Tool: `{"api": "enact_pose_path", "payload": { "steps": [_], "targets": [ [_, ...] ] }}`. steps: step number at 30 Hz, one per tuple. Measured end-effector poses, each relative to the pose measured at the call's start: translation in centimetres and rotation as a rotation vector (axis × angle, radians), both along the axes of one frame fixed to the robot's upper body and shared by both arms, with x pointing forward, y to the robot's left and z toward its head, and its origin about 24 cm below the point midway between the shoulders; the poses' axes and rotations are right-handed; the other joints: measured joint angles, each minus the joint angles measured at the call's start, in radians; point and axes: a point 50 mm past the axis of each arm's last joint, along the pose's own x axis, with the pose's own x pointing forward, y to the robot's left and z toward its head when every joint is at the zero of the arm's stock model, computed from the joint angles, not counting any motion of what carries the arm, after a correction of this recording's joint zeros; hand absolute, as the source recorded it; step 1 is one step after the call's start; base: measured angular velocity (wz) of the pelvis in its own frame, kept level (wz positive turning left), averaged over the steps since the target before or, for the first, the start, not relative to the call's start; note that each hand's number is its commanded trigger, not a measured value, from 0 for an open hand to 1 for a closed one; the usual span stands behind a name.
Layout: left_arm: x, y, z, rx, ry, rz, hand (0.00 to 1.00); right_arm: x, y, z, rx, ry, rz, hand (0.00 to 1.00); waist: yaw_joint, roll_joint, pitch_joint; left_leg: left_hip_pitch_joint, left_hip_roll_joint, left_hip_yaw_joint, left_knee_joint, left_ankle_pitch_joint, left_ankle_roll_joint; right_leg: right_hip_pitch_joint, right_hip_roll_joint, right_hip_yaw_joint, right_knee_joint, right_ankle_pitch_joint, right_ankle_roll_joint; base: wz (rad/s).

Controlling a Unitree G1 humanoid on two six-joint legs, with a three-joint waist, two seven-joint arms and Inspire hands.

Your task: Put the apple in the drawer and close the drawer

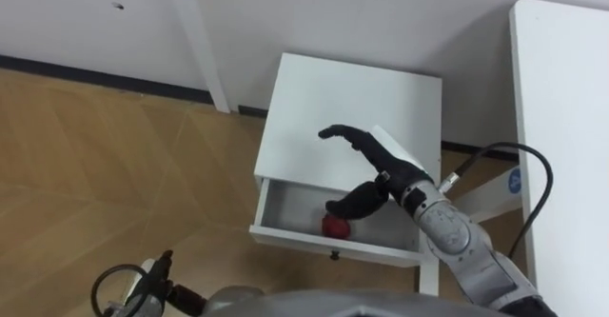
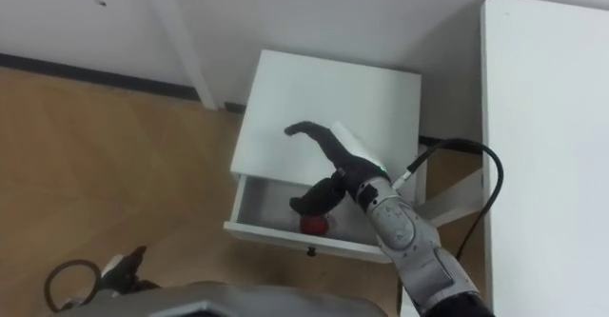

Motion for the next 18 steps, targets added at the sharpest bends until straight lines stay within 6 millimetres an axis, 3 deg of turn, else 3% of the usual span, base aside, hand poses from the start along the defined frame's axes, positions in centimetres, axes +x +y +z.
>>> {"api": "enact_pose_path", "payload": {
  "steps": [4,12,18],
  "targets": [
    [-0.2,0.0,0.0,-0.001,0.005,0.001,0.00,-0.4,-0.1,-0.3,-0.008,0.013,0.001,0.00,-0.001,0.003,-0.0081,-0.001,0.000,0.002,0.010,0.000,0.000,0.004,0.000,0.002,0.000,0.000,0.000,0.00],
    [-0.4,-0.1,-0.1,-0.005,0.014,0.001,0.00,-1.0,-0.7,-1.5,-0.050,0.073,0.003,0.00,-0.003,0.014,-0.0036,-0.009,0.000,0.001,0.028,0.000,0.000,0.010,-0.001,0.003,0.001,-0.001,0.001,0.00],
    [-1.4,-0.1,-0.3,0.002,0.045,0.002,0.00,-2.0,-2.0,-3.3,-0.087,0.155,-0.047,0.00,-0.007,0.021,-0.0068,-0.015,-0.001,0.002,0.035,0.000,0.001,0.007,-0.003,0.005,-0.001,-0.002,0.003,0.00]
  ]
}}
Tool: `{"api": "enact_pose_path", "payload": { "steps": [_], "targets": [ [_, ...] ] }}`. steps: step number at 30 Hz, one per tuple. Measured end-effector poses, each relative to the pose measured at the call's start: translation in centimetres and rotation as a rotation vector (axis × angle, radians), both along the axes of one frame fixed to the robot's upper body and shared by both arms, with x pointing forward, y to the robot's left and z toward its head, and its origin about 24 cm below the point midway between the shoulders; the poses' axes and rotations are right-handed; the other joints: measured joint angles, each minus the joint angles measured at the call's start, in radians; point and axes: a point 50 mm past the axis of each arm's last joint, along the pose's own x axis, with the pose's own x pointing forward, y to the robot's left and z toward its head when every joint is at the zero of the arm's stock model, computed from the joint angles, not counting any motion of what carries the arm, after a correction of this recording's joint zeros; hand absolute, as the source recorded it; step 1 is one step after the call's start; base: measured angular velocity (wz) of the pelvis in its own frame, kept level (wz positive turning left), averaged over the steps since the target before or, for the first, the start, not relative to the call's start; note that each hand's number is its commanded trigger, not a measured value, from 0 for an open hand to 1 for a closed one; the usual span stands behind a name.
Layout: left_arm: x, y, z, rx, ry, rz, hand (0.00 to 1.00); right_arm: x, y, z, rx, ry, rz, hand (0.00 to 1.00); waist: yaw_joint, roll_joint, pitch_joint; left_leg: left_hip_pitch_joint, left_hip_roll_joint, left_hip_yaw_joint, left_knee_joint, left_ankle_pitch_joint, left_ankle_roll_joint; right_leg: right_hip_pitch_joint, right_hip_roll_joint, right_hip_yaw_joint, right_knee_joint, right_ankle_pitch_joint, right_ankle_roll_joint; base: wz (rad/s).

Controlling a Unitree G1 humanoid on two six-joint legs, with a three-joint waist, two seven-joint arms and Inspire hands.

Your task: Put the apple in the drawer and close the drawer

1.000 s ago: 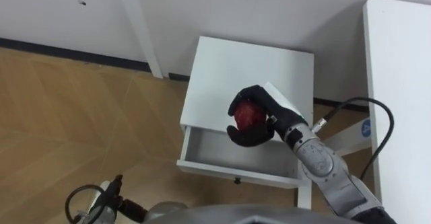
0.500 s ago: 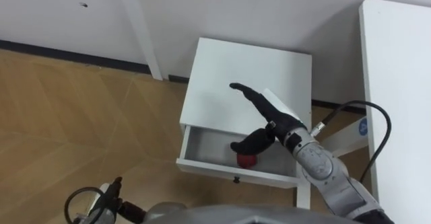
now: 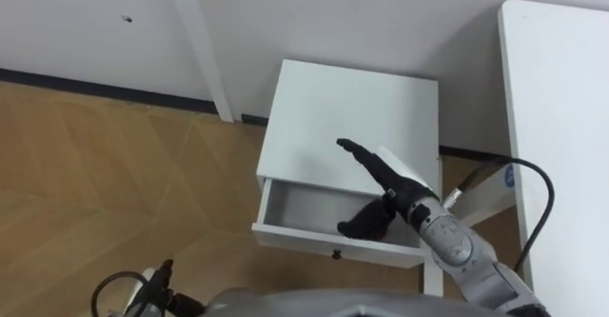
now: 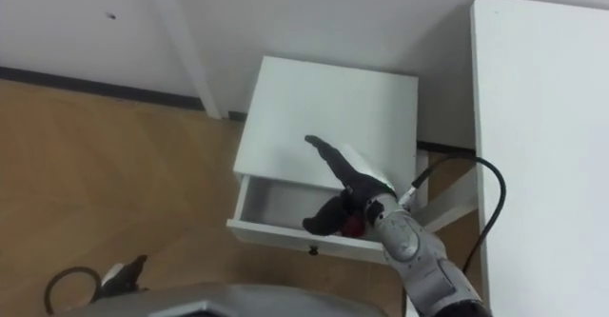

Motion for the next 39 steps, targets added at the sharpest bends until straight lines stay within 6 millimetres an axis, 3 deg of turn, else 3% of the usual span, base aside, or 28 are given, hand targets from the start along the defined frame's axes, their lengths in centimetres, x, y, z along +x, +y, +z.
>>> {"api": "enact_pose_path", "payload": {
  "steps": [3,7,8,9,10,11,12,13,14,15,16,17,18,19,20,21,22,23,24,26,27,29,32,39],
  "targets": [
    [-0.6,0.2,0.0,0.014,0.007,0.021,0.00,-1.0,-1.8,-1.5,-0.007,0.059,-0.121,0.00,-0.005,-0.003,-0.0027,0.010,-0.004,0.005,-0.001,0.002,0.003,0.007,-0.004,0.001,-0.002,-0.002,0.003,0.01],
    [-2.1,1.0,0.1,0.048,0.022,0.093,0.00,-4.6,-6.6,-4.3,-0.077,0.198,-0.424,0.00,-0.051,-0.015,-0.0103,0.012,-0.019,0.008,-0.001,0.001,0.006,0.018,-0.021,-0.013,-0.005,-0.011,0.017,0.12],
    [-2.4,1.0,0.0,0.055,0.032,0.095,0.00,-5.9,-8.3,-4.8,-0.118,0.235,-0.506,0.00,-0.068,-0.010,-0.0099,0.011,-0.021,0.034,0.003,-0.005,0.018,0.009,-0.031,-0.022,0.025,-0.020,0.025,0.16],
    [-2.4,1.1,0.0,0.055,0.034,0.096,0.00,-6.4,-8.6,-5.0,-0.163,0.242,-0.497,0.00,-0.074,-0.009,-0.0094,0.009,-0.022,0.050,0.008,-0.010,0.025,-0.002,-0.038,-0.028,0.057,-0.029,0.032,0.28],
    [-2.2,1.0,0.0,0.054,0.034,0.102,0.00,-7.5,-9.2,-5.4,-0.193,0.275,-0.525,0.00,-0.089,0.001,-0.0101,0.010,-0.026,0.072,0.008,-0.009,0.035,-0.055,-0.058,-0.020,0.179,-0.044,0.052,0.34],
    [-2.1,1.0,0.0,0.055,0.035,0.105,0.00,-8.0,-9.6,-5.6,-0.206,0.292,-0.550,0.00,-0.100,0.003,-0.0086,0.010,-0.030,0.076,0.007,-0.004,0.045,-0.095,-0.069,-0.003,0.269,-0.045,0.054,0.59],
    [-1.9,1.2,0.1,0.060,0.026,0.115,0.00,-9.2,-10.3,-5.9,-0.228,0.323,-0.608,0.00,-0.117,0.010,-0.0104,0.018,-0.047,0.093,0.004,0.008,0.066,-0.202,-0.093,0.034,0.471,-0.024,0.066,0.50],
    [-1.6,1.5,0.1,0.067,0.015,0.137,0.00,-10.4,-11.2,-6.1,-0.252,0.362,-0.673,0.00,-0.121,0.012,-0.0100,0.029,-0.057,0.112,0.000,0.009,0.088,-0.325,-0.119,0.075,0.688,0.075,0.074,0.30],
    [-1.5,1.7,0.1,0.069,0.015,0.150,0.00,-11.6,-12.1,-6.2,-0.284,0.398,-0.730,0.00,-0.123,0.033,-0.0132,0.022,-0.045,0.113,0.017,-0.003,0.108,-0.445,-0.113,0.117,0.841,0.275,0.097,-0.17],
    [-1.6,1.9,0.2,0.073,0.019,0.155,0.00,-11.8,-12.3,-6.3,-0.288,0.405,-0.750,0.00,-0.121,0.061,-0.0156,0.011,-0.035,0.116,0.034,-0.007,0.115,-0.514,-0.102,0.145,0.924,0.339,0.091,-0.45],
    [-1.8,2.7,0.3,0.087,0.035,0.175,0.00,-12.0,-12.5,-6.3,-0.288,0.412,-0.775,0.00,-0.132,0.075,-0.0018,-0.013,-0.031,0.115,0.075,-0.023,0.137,-0.682,-0.106,0.166,1.240,0.304,0.070,-0.35],
    [-2.2,3.3,0.4,0.105,0.063,0.192,0.00,-12.8,-12.6,-6.4,-0.286,0.435,-0.795,0.00,-0.145,0.080,0.0053,-0.034,-0.020,0.114,0.111,-0.030,0.147,-0.811,-0.109,0.162,1.516,0.224,0.043,-0.12],
    [-2.2,3.4,0.4,0.110,0.065,0.192,0.00,-13.5,-12.7,-6.5,-0.285,0.453,-0.812,0.00,-0.156,0.088,0.0085,-0.042,-0.011,0.115,0.122,-0.033,0.151,-0.859,-0.109,0.157,1.615,0.192,0.041,0.24],
    [-2.1,3.5,0.4,0.112,0.068,0.194,0.00,-14.8,-12.9,-6.5,-0.285,0.489,-0.855,0.00,-0.175,0.111,0.0106,-0.048,0.003,0.111,0.131,-0.047,0.149,-0.908,-0.110,0.160,1.698,0.151,0.048,0.47],
    [-2.0,3.6,0.5,0.117,0.064,0.190,0.00,-16.3,-12.9,-6.7,-0.287,0.542,-0.896,0.00,-0.189,0.111,0.0105,-0.045,0.005,0.109,0.133,-0.071,0.143,-0.884,-0.122,0.168,1.615,0.127,0.061,0.50],
    [-2.1,3.8,0.6,0.121,0.063,0.186,0.00,-17.0,-12.7,-6.8,-0.288,0.572,-0.911,0.00,-0.190,0.104,0.0119,-0.043,-0.002,0.116,0.140,-0.074,0.145,-0.845,-0.127,0.176,1.519,0.118,0.069,0.43],
    [-2.6,3.8,0.6,0.124,0.076,0.186,0.00,-17.9,-12.6,-6.9,-0.292,0.617,-0.930,0.00,-0.191,0.090,0.0090,-0.039,-0.013,0.114,0.144,-0.077,0.149,-0.723,-0.120,0.182,1.253,0.106,0.087,0.20],
    [-2.6,3.8,0.6,0.125,0.075,0.186,0.00,-18.1,-12.6,-7.0,-0.293,0.628,-0.937,0.00,-0.191,0.078,0.0095,-0.039,-0.022,0.112,0.143,-0.084,0.146,-0.651,-0.116,0.179,1.115,0.102,0.093,0.15],
    [-3.4,3.8,0.6,0.128,0.090,0.190,0.00,-18.2,-12.6,-7.0,-0.294,0.635,-0.947,0.00,-0.188,0.055,0.0073,-0.042,-0.040,0.109,0.141,-0.085,0.147,-0.523,-0.113,0.170,0.857,0.095,0.098,0.04],
    [-3.8,3.7,0.5,0.132,0.118,0.197,0.00,-17.9,-12.7,-7.0,-0.293,0.628,-0.948,0.00,-0.148,0.022,0.0062,-0.053,-0.054,0.115,0.130,-0.079,0.151,-0.295,-0.083,0.132,0.466,0.064,0.097,-0.09],
    [-3.7,3.6,0.5,0.132,0.117,0.197,0.00,-17.5,-12.7,-7.0,-0.290,0.619,-0.949,0.00,-0.133,0.019,0.0064,-0.052,-0.054,0.115,0.124,-0.073,0.151,-0.250,-0.073,0.128,0.383,0.044,0.095,-0.19],
    [-3.6,3.6,0.5,0.137,0.112,0.200,0.00,-15.2,-12.7,-7.0,-0.271,0.570,-0.942,0.00,-0.123,-0.009,0.0014,-0.041,-0.057,0.115,0.083,-0.046,0.145,-0.138,-0.051,0.137,0.146,0.052,0.085,-0.04],
    [-3.4,3.7,0.5,0.143,0.100,0.199,0.00,-13.5,-12.7,-7.1,-0.259,0.547,-0.939,0.00,-0.110,-0.042,0.0004,-0.015,-0.053,0.113,0.060,-0.043,0.130,-0.066,-0.038,0.147,0.029,0.066,0.085,0.00],
    [-3.0,3.2,0.4,0.129,0.084,0.194,0.00,-12.7,-12.4,-7.1,-0.242,0.519,-0.968,0.00,-0.109,-0.039,-0.0005,0.011,-0.048,0.108,0.014,-0.036,0.112,-0.046,-0.025,0.139,0.000,0.065,0.085,-0.01]
  ]
}}
